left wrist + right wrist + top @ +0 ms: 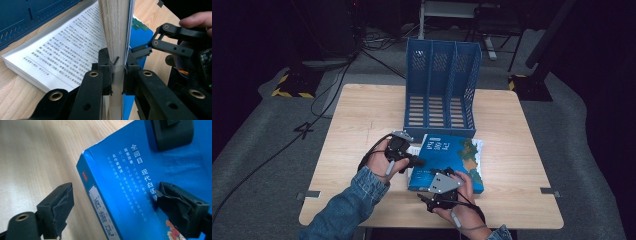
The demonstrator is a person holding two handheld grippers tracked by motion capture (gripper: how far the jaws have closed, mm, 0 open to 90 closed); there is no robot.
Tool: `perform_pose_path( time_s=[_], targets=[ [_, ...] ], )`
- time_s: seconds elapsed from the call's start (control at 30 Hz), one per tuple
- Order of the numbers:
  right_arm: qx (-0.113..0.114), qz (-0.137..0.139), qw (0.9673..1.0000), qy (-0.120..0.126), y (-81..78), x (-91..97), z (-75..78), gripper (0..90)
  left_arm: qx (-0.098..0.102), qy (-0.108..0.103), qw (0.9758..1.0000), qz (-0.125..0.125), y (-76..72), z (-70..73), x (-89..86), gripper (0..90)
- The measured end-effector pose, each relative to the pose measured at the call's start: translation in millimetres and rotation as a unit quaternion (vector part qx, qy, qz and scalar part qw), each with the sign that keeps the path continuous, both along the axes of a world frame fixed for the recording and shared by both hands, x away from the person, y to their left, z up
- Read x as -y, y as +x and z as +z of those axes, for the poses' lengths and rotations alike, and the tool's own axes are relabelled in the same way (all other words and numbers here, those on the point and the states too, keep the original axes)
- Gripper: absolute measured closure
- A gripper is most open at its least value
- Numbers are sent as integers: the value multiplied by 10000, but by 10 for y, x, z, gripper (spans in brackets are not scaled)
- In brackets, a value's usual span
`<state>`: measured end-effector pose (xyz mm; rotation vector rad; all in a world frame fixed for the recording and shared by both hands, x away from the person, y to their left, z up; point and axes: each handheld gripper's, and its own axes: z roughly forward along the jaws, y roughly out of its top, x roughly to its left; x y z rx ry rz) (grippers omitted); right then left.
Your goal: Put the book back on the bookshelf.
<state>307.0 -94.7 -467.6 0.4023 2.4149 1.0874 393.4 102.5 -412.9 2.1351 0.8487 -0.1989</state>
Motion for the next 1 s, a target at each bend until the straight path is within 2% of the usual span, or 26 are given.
perform_pose_path(
  time_s=[0.27, 0.4, 0.43, 0.47, 0.73, 0.8, 0.9, 1.0],
  targets=[
    [565, -134, 9982, -148, -30, -37, -111, 120, -91, -10, 10000, 40, 17, -3, 14, 806],
    [746, -336, 9966, -100, -16, -61, -171, 27, -170, -62, 9998, 51, 17, -8, 28, 805],
    [746, -336, 9966, -100, -16, -61, -171, 27, -170, -62, 9998, 51, 17, -8, 28, 805],
    [834, -490, 9951, -196, 2, -70, -195, 1, -208, -81, 9997, 49, 18, -13, 32, 804],
    [829, -520, 9941, -472, 33, -110, -230, 0, -311, -52, 9994, 131, 42, -66, 33, 804],
    [988, -515, 9915, -670, 26, -131, -256, 0, -380, -92, 9991, 141, 47, -65, 30, 804],
    [1415, -610, 9809, -1191, -14, -185, -313, 0, -467, -147, 9986, 181, 43, -76, 45, 801],
    [1490, -709, 9791, -1193, -12, -202, -337, 0, -490, -131, 9985, 190, 45, -87, 46, 800]
  ],
)
